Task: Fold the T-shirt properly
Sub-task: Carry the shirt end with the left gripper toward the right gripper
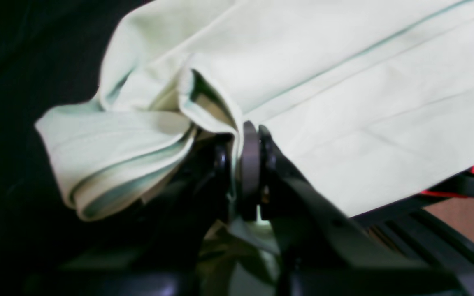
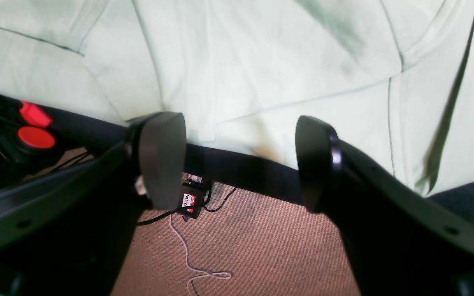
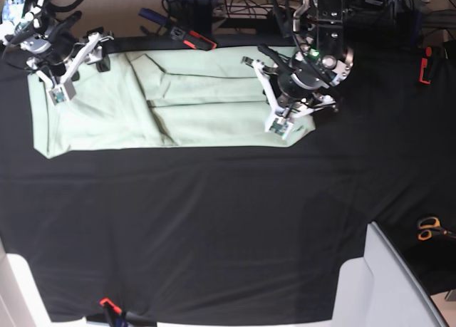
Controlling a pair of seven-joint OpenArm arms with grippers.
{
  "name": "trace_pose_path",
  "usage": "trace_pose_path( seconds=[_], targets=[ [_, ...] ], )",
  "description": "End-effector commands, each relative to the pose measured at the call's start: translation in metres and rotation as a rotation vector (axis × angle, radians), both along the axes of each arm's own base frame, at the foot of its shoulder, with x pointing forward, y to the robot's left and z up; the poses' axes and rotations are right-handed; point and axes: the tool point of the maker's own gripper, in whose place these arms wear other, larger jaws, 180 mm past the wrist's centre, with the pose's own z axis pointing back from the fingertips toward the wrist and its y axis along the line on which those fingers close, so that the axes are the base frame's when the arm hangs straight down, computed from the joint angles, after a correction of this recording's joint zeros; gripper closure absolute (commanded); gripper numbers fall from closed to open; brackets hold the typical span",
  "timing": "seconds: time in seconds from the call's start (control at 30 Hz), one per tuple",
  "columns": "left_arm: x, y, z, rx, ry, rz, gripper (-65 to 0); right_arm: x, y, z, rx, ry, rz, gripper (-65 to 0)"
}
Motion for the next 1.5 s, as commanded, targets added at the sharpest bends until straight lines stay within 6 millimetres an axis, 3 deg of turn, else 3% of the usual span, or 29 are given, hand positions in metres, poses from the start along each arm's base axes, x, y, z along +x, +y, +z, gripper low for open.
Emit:
trace_pose_path(
  seconds=[0.0, 0.33, 0.7, 1.07, 1.27, 1.47],
  targets=[
    [0.009, -0.008, 0.010, -0.022, -0.043, -0.008, 0.0, 0.004, -0.001, 0.007, 0.003, -0.031, 0.005, -39.5],
    [0.023, -0.062, 0.026, -0.081, -0.090, -0.137, 0.0, 0.005, -0.001, 0.007, 0.004, -0.033, 0.005, -39.5],
    [0.030, -0.107, 0.041, -0.088, -0.078, -0.255, 0.0, 0.005, 0.000, 0.007, 0.005, -0.033, 0.004, -39.5],
    [0.014, -0.125, 0.017, -0.098, 0.005, -0.303, 0.0, 0.007, -0.001, 0.007, 0.004, -0.036, 0.003, -39.5],
    [0.017, -0.130, 0.019, -0.106, -0.001, -0.307, 0.0, 0.006, 0.004, 0.006, 0.018, -0.036, -0.005, -39.5],
    [0.016, -0.130, 0.008, -0.098, 0.029, -0.314, 0.0, 0.006, 0.005, 0.006, 0.020, -0.036, -0.006, -39.5]
  ],
)
